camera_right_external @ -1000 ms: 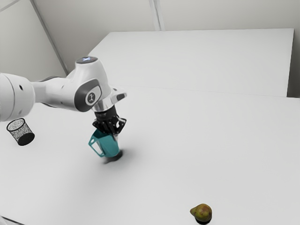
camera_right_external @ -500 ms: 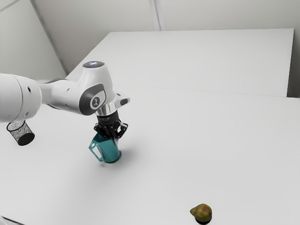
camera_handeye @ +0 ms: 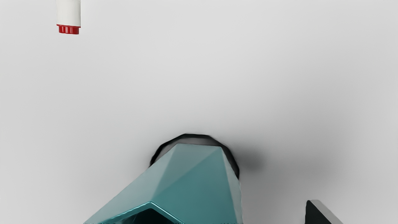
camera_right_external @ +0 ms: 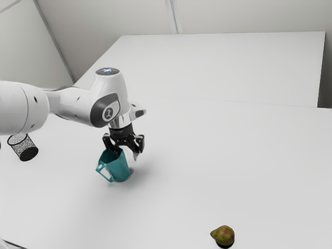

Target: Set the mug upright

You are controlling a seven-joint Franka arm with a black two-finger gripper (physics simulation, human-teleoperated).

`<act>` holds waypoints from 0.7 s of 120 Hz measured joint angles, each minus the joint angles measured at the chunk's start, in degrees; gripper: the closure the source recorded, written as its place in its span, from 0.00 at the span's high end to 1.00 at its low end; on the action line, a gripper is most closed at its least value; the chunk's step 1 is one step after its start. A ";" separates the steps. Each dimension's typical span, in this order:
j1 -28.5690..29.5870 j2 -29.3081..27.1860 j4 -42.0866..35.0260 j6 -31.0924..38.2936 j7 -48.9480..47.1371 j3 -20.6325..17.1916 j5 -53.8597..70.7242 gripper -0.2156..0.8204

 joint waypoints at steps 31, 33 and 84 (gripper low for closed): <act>-0.58 -0.72 4.29 -3.08 0.39 0.02 -0.01 0.70; -0.59 -0.79 4.46 -3.27 0.41 0.02 -0.01 0.71; 0.51 -3.35 9.46 -7.23 2.32 -1.07 2.05 0.78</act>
